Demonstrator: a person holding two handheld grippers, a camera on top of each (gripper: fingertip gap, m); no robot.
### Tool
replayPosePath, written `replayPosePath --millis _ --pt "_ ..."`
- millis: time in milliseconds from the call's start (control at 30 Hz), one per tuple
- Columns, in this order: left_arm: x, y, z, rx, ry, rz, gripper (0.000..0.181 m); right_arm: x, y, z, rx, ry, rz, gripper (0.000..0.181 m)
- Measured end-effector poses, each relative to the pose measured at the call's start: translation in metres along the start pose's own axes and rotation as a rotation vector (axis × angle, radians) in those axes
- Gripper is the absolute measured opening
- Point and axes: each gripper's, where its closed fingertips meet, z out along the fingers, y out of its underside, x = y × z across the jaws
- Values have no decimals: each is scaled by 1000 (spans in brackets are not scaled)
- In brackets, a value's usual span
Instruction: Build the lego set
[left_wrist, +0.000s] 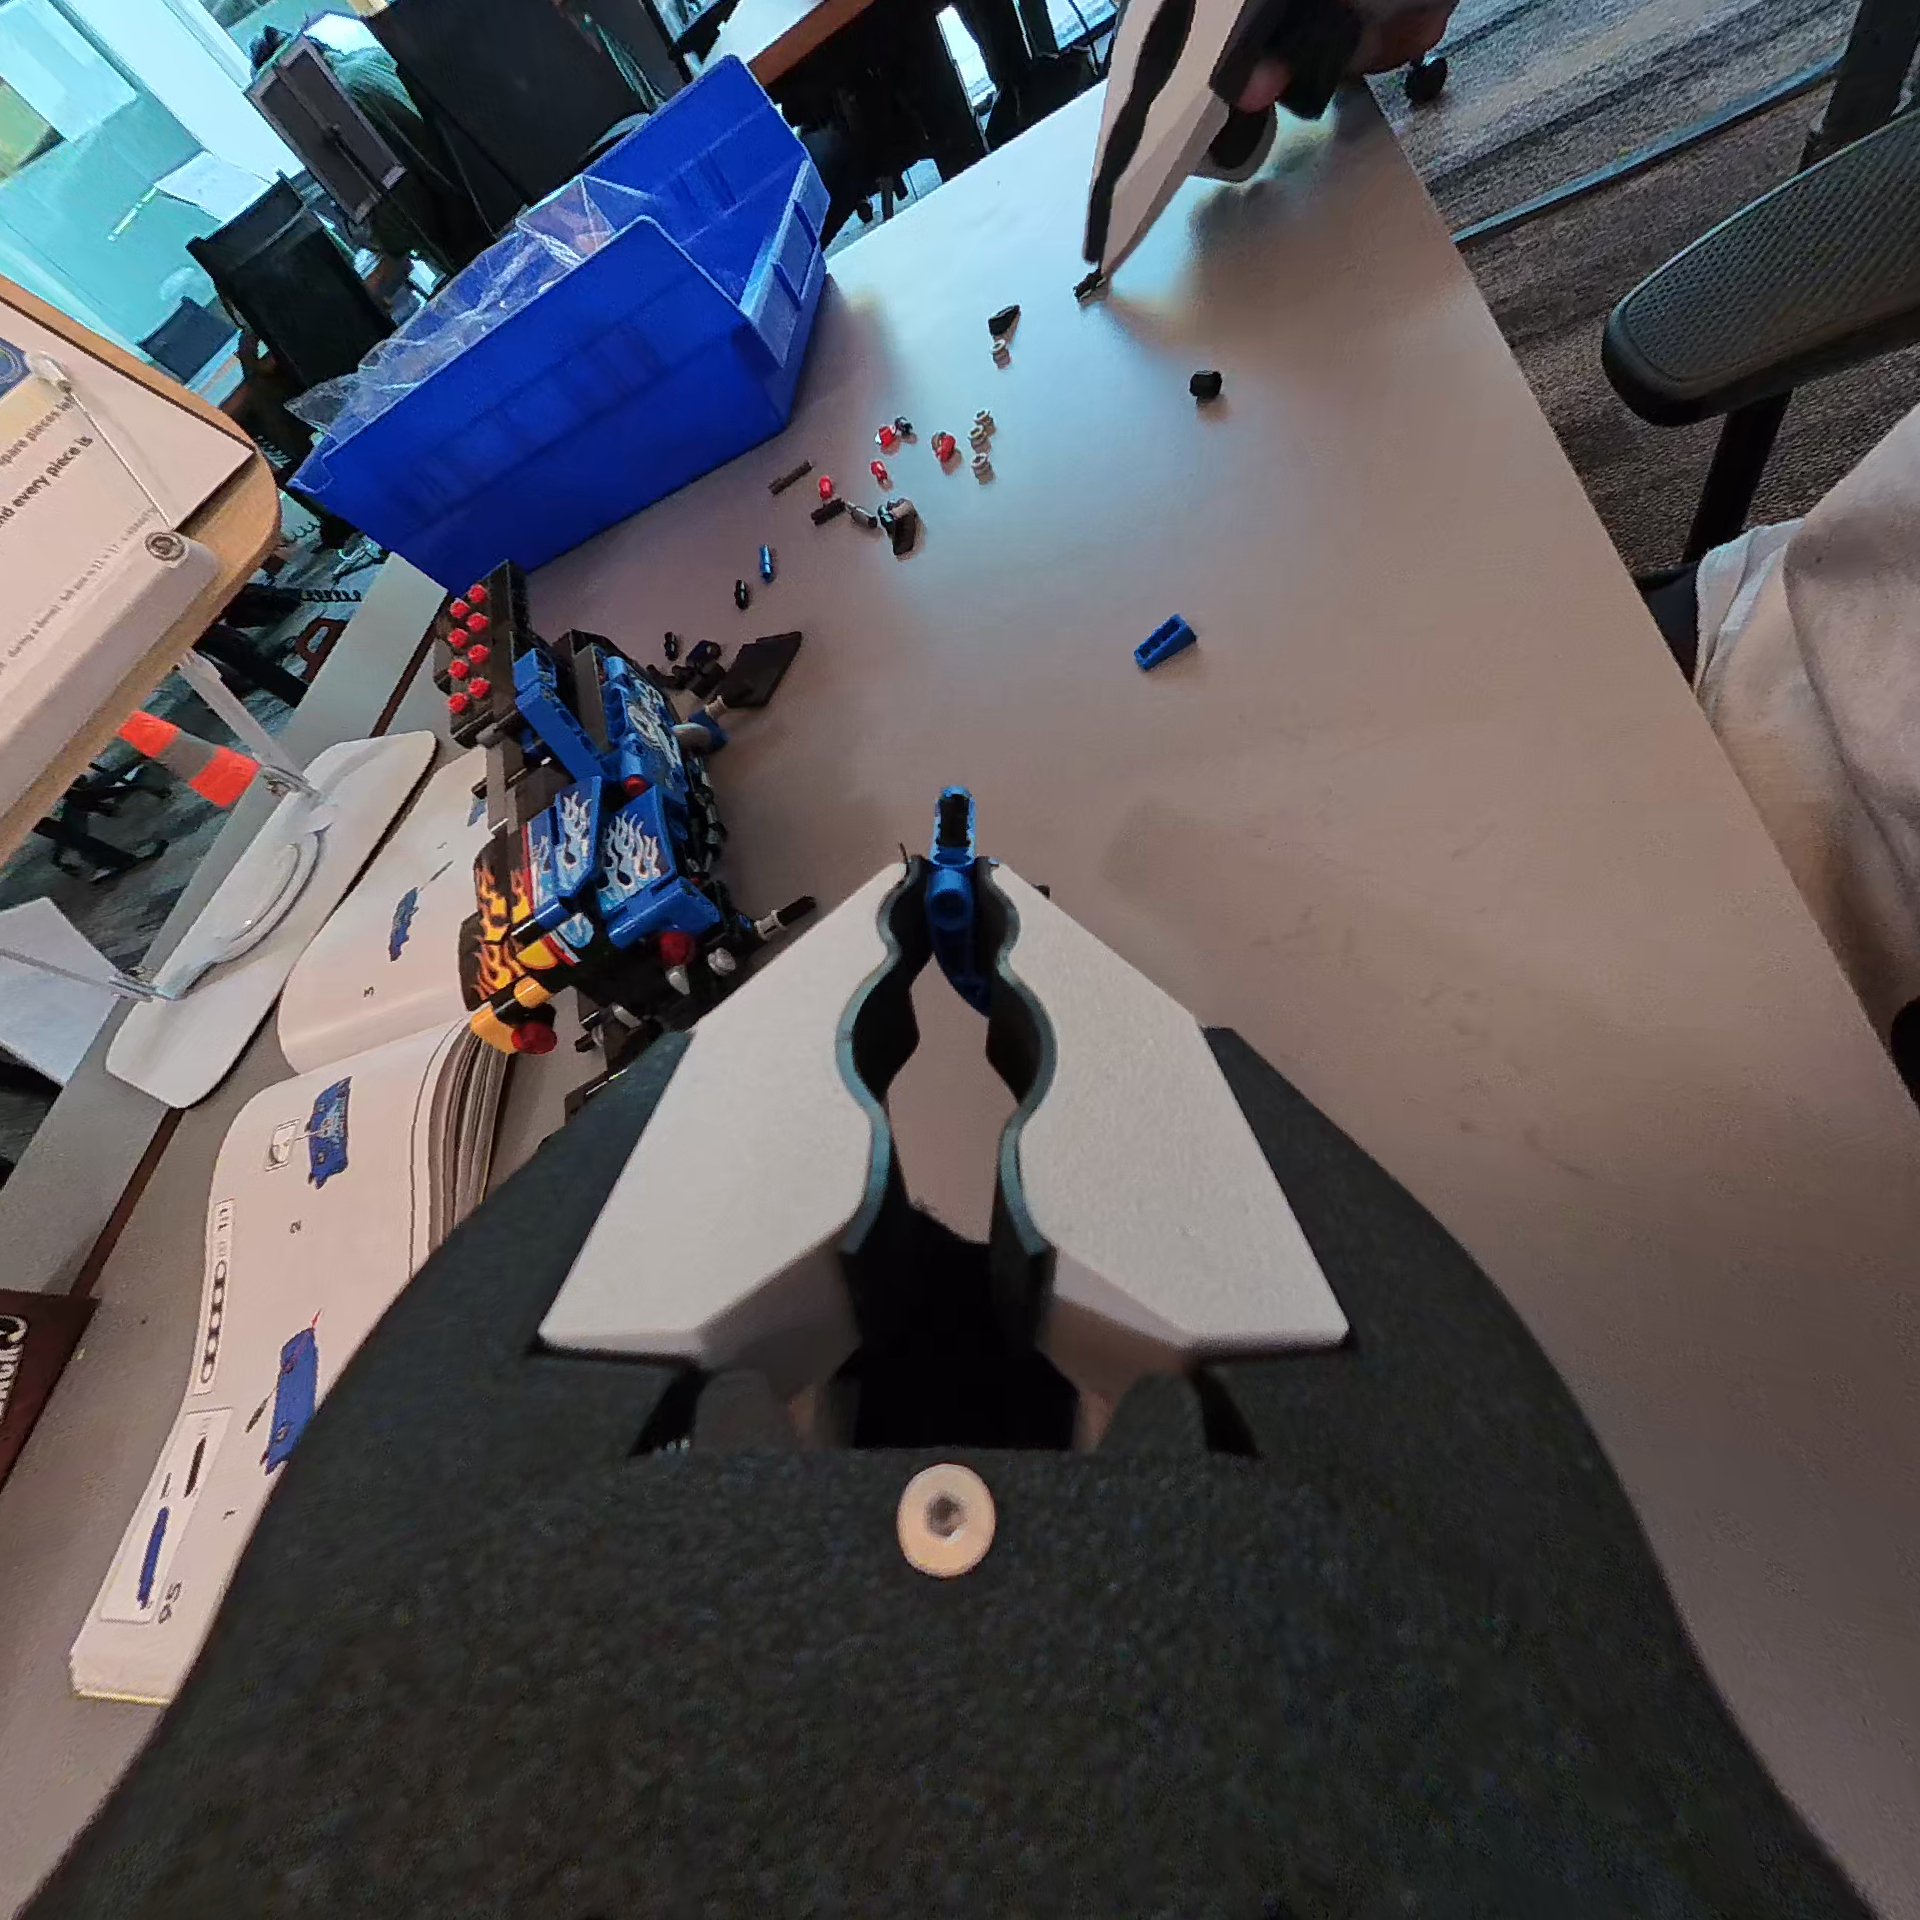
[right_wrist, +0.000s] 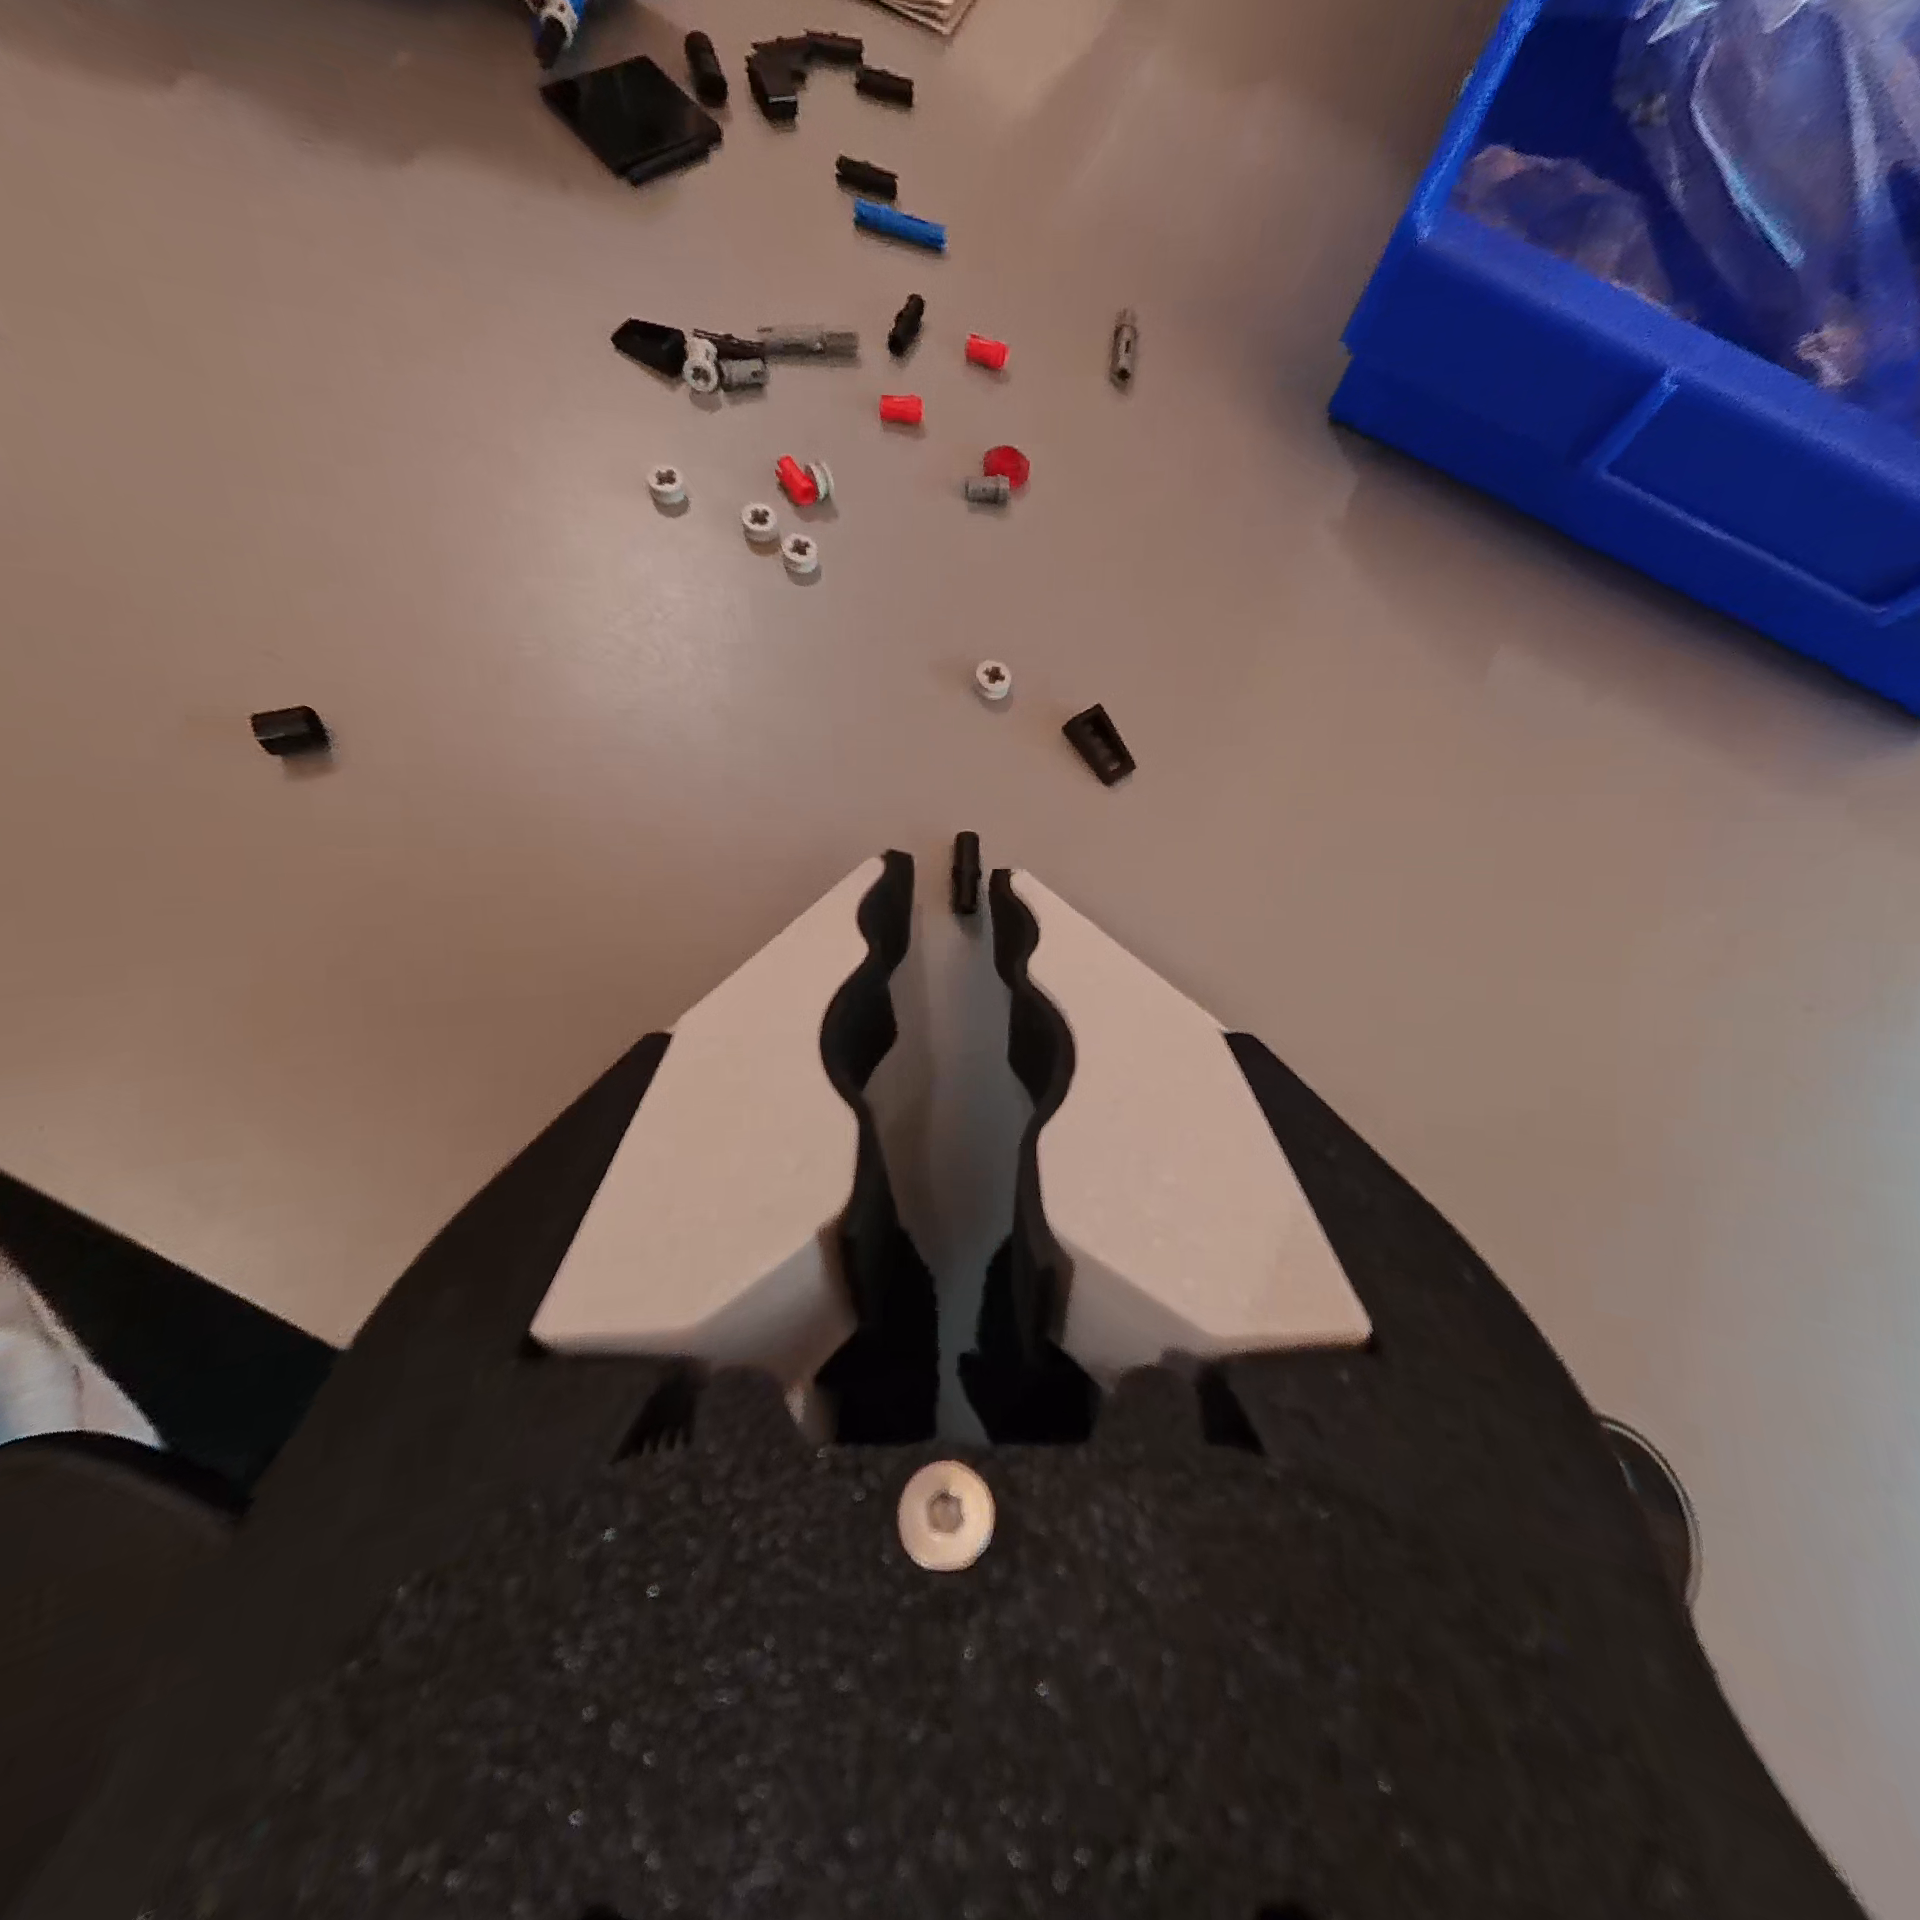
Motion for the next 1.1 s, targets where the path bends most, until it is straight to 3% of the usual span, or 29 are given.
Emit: replayPosePath --millis 367,500,600,667,767,900,1100 --pt "1 -4 -1 10 -3 11 5 1 2 7 -82 -67 -30 3" --pt "5 -7 -2 12 -6 50 5 13 -16 -14 -345 -186 -79 3" --pt "6 -5 -2 4 -15 79 5 26 -5 -38 -783 -230 -67 3" --pt "6 -5 -2 3 -16 76 5 24 8 -55 -1054 -337 -37 3" --pt "2 -6 -4 2 -33 88 5 49 26 -63 -1358 -297 -73 2" --pt "0 -8 -5 4 -47 99 5 61 40 -60 -1523 -278 -204 3" --pt "3 -7 -4 -2 -39 107 5 60 55 -57 -1584 -282 -283 3"
